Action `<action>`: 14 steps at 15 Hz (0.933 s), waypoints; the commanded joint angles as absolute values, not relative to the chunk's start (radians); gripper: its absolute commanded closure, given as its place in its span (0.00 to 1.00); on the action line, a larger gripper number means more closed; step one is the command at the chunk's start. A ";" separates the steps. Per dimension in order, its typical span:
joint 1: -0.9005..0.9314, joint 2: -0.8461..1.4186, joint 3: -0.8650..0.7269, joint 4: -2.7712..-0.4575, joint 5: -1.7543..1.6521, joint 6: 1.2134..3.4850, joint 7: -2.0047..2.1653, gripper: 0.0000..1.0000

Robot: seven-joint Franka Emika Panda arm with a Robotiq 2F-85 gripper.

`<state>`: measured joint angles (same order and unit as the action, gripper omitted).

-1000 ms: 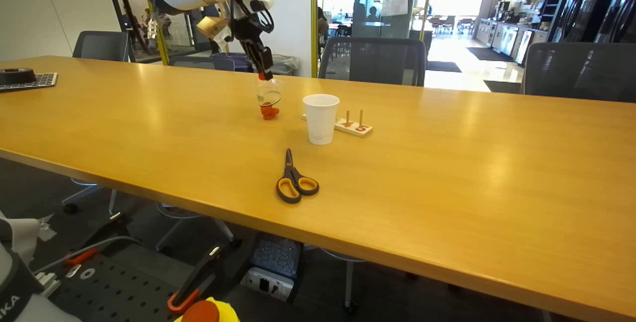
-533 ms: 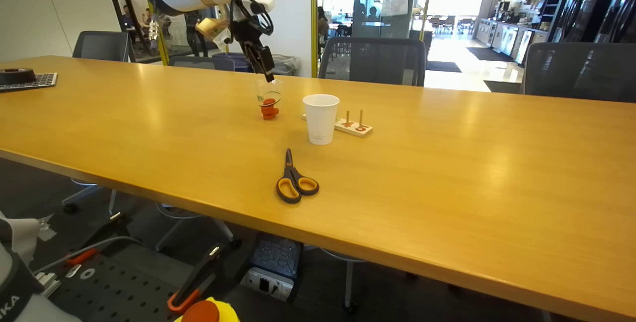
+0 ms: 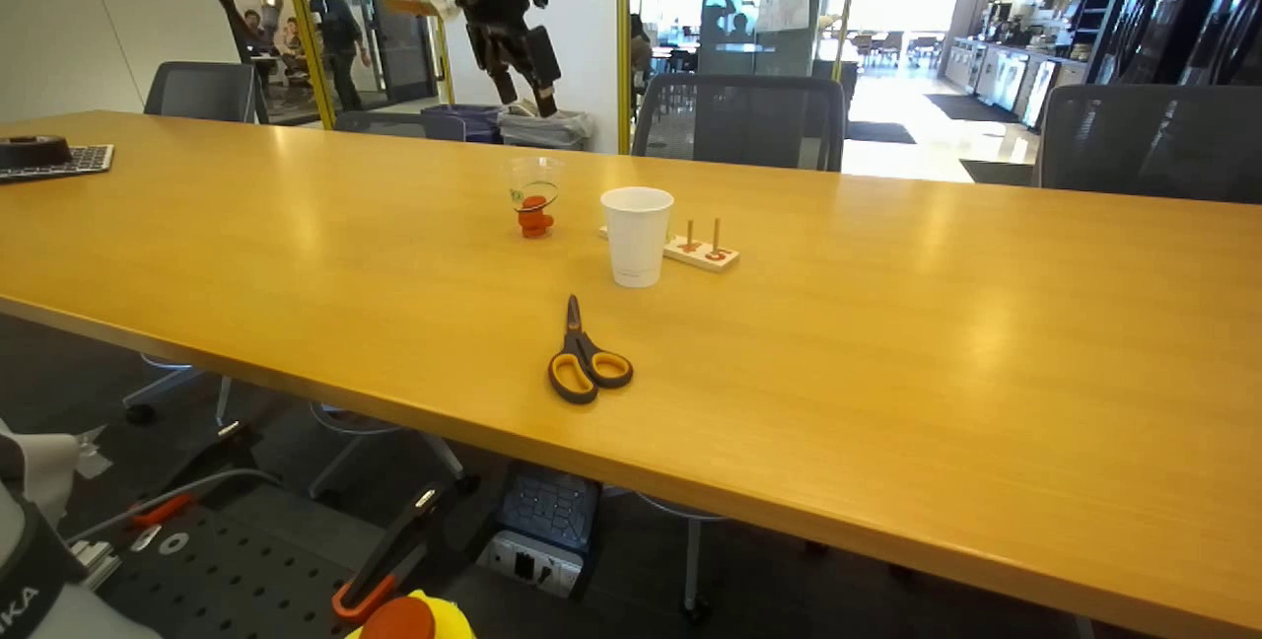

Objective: Pick up the coloured tiles and put them in the cups

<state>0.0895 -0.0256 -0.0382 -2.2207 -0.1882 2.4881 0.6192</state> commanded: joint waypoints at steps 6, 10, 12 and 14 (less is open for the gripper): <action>-0.041 -0.542 -0.013 -2.391 -0.192 2.128 0.380 0.00; -0.093 -0.720 -0.028 -2.441 -0.183 2.023 0.302 0.00; -0.107 -0.775 -0.043 -2.463 -0.172 1.995 0.257 0.00; -0.109 -0.814 -0.060 -2.496 -0.163 1.973 0.204 0.00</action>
<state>-0.0960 -0.7377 -0.0426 -2.4430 -0.1848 1.9947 0.2843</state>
